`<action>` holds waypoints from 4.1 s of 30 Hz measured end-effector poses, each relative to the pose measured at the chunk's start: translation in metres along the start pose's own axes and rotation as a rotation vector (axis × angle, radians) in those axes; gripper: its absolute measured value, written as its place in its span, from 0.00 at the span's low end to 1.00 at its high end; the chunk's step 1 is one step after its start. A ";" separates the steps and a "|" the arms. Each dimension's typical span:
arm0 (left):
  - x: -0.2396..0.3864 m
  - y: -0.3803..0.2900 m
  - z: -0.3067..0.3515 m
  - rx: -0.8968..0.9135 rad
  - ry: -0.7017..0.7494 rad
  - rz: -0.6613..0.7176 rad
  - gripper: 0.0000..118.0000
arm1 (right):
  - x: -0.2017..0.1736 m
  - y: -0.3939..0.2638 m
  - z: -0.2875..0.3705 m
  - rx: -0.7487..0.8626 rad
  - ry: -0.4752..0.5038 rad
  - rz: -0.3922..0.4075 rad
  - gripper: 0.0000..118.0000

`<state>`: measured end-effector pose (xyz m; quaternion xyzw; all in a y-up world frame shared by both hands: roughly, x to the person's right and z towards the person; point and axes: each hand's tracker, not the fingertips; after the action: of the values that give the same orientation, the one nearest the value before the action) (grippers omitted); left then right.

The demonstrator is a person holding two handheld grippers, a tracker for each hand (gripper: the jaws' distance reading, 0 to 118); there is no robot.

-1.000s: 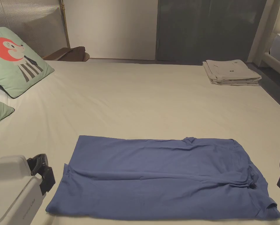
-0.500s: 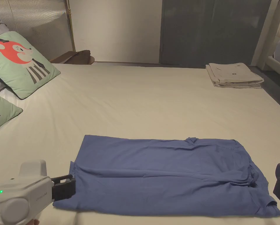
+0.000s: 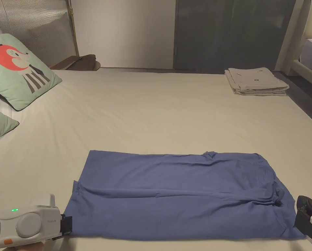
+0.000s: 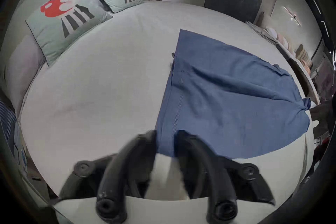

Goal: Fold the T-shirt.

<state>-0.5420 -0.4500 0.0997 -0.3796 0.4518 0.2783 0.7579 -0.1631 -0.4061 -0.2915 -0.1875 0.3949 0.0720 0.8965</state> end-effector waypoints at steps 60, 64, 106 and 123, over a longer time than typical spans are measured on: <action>-0.021 -0.074 0.132 0.174 -0.051 0.044 0.92 | 0.047 -0.012 0.053 -0.337 -0.012 0.078 0.73; 0.009 -0.043 0.156 0.417 -0.075 0.032 0.92 | 0.022 0.032 0.054 -0.055 -0.063 0.069 0.73; 0.042 0.115 -0.103 -0.064 0.077 -0.030 0.52 | -0.018 0.036 -0.055 -0.122 -0.027 0.007 0.00; 0.052 0.112 -0.047 0.049 0.014 -0.030 0.04 | 0.018 0.050 -0.218 -0.612 -0.051 0.013 0.81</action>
<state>-0.6273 -0.4220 0.0027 -0.3696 0.4580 0.2533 0.7678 -0.3130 -0.4458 -0.4536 -0.4446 0.3335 0.1981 0.8074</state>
